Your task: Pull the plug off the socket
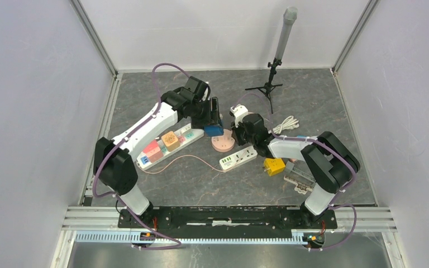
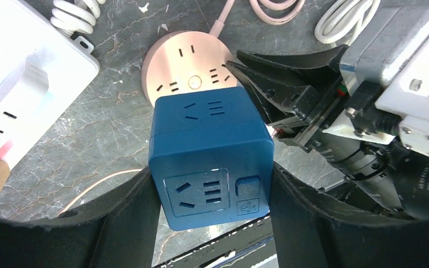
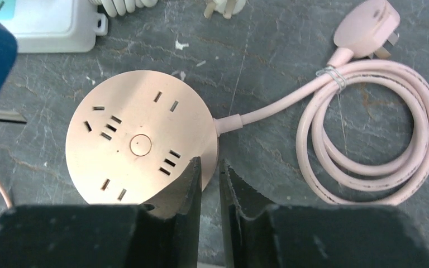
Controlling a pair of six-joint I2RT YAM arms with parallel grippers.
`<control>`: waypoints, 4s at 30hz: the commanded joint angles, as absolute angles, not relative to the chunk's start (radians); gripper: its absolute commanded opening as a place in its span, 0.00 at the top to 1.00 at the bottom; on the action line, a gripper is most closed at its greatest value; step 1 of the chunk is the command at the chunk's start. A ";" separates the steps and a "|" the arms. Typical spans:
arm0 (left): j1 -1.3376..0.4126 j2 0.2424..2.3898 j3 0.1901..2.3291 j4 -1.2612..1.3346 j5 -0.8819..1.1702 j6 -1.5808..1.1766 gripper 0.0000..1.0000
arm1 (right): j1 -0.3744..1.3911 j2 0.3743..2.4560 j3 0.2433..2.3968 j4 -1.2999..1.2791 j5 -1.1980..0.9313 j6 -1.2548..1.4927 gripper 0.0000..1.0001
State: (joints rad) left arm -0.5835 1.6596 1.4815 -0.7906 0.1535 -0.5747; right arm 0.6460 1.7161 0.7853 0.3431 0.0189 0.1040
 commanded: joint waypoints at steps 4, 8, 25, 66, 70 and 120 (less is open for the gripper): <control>-0.560 1.701 1.564 -0.740 0.164 -0.535 0.86 | 0.594 1.612 0.769 -0.036 -0.021 0.130 0.70; -0.556 1.792 1.643 -0.663 0.192 -0.565 0.81 | 0.554 1.491 0.799 -0.054 -0.019 0.157 0.56; -0.534 2.172 1.866 -0.208 0.213 -0.675 0.59 | 0.529 1.019 0.494 -0.051 0.144 0.273 0.29; -0.443 1.620 1.551 -0.402 -0.094 -0.500 0.00 | 0.646 1.010 0.497 0.165 0.003 0.362 0.10; -0.442 1.399 1.375 -0.459 -0.175 -0.534 0.00 | 0.760 1.126 0.578 0.238 0.047 0.384 0.11; -0.439 0.734 0.841 -0.647 -0.331 -0.641 0.00 | 0.949 2.150 1.477 0.074 0.548 1.294 0.32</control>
